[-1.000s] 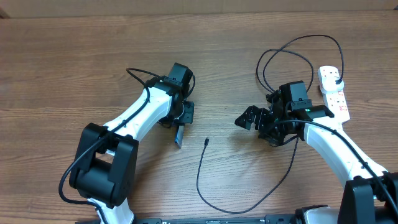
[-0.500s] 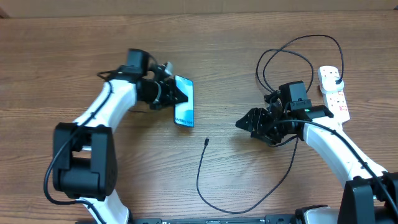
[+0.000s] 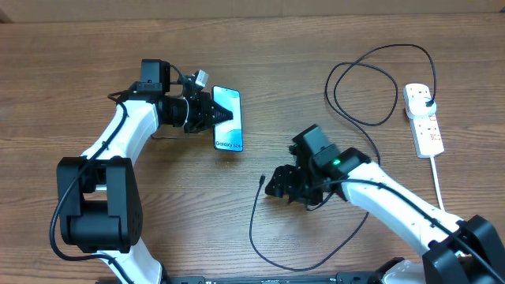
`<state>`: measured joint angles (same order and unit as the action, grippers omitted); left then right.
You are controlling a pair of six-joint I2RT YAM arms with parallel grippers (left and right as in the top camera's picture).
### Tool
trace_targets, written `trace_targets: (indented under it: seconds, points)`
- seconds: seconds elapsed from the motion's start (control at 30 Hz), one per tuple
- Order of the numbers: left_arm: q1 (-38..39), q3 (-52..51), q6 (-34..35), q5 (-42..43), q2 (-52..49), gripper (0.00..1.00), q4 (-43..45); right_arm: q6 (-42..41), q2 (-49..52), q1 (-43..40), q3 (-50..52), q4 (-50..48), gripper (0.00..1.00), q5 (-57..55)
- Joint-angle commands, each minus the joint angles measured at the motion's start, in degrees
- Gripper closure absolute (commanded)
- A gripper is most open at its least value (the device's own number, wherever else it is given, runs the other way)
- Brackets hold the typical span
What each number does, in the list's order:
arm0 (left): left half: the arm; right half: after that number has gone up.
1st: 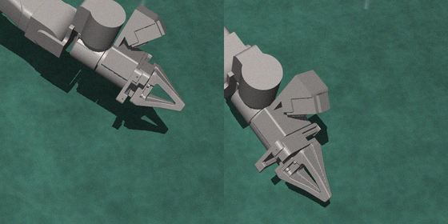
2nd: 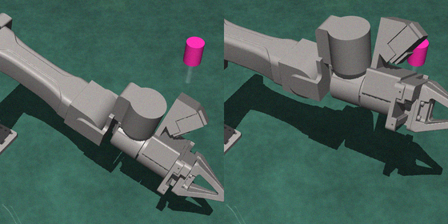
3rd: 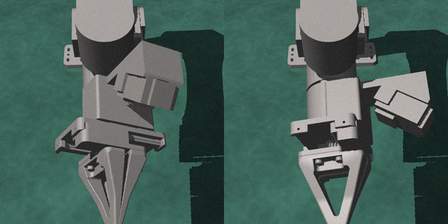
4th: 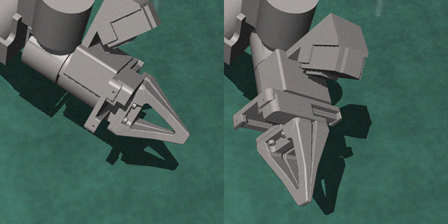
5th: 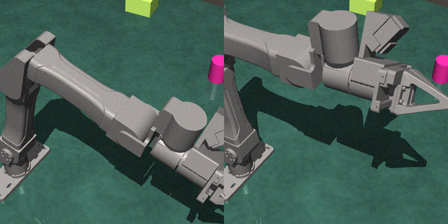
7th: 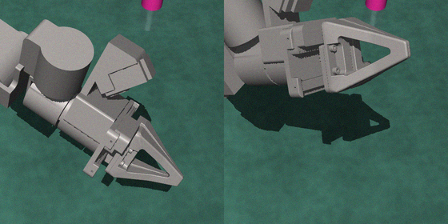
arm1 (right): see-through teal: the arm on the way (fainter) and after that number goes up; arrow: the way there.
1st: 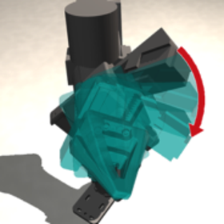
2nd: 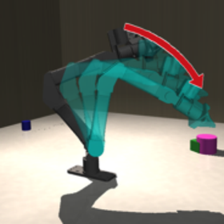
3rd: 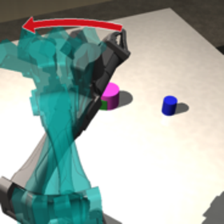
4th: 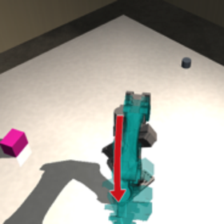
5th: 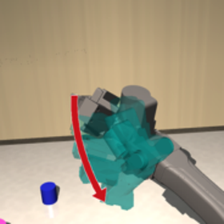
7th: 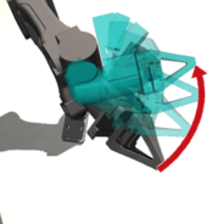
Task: Plug charger to phone and switch on socket
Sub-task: 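Lower the right gripper over the black cable's USB-C end and grasp it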
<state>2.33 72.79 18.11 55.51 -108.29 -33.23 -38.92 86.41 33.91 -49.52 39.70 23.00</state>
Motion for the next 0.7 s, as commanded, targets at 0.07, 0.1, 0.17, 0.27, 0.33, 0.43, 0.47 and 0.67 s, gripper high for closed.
trace_targets:
  seconds: [0.07,0.1,0.17,0.27,0.33,0.43,0.47,0.67]
  points:
    - [-2.7,1.3,-0.3,1.5,0.1,0.96,-2.2,-8.8,-0.9,5.8,-0.5,-3.3,0.34,-11.8]
    - [-3.1,1.3,-0.4,0.7,0.1,0.96,-2.8,-9.4,-0.9,6.4,-0.7,-3.7,0.34,-12.4]
    - [-4.5,1.3,-1.0,-0.1,0.1,0.96,-3.6,-9.5,-0.7,7.2,-2.2,-2.9,0.37,-13.7]
    - [-7.5,1.3,-0.9,3.3,0.1,0.96,-3.8,-9.5,-0.4,7.3,-6.9,2.4,0.40,-16.4]
    - [-9.9,1.3,-0.9,8.9,0.1,0.96,-3.7,-9.5,-0.2,7.3,-10.2,6.3,0.43,-18.5]
    - [-13.2,1.3,-1.0,15.3,0.1,0.96,-3.6,-9.6,0.5,7.3,-15.6,12.0,0.46,-20.9]
    - [-13.9,1.3,-1.0,16.6,0.1,0.96,-3.7,-9.5,0.9,7.3,-16.5,12.5,0.46,-20.9]
    - [-15.0,1.2,-10.1,24.3,0.1,0.96,-10.7,-12.2,5.3,7.6,-17.3,13.1,0.50,-21.1]
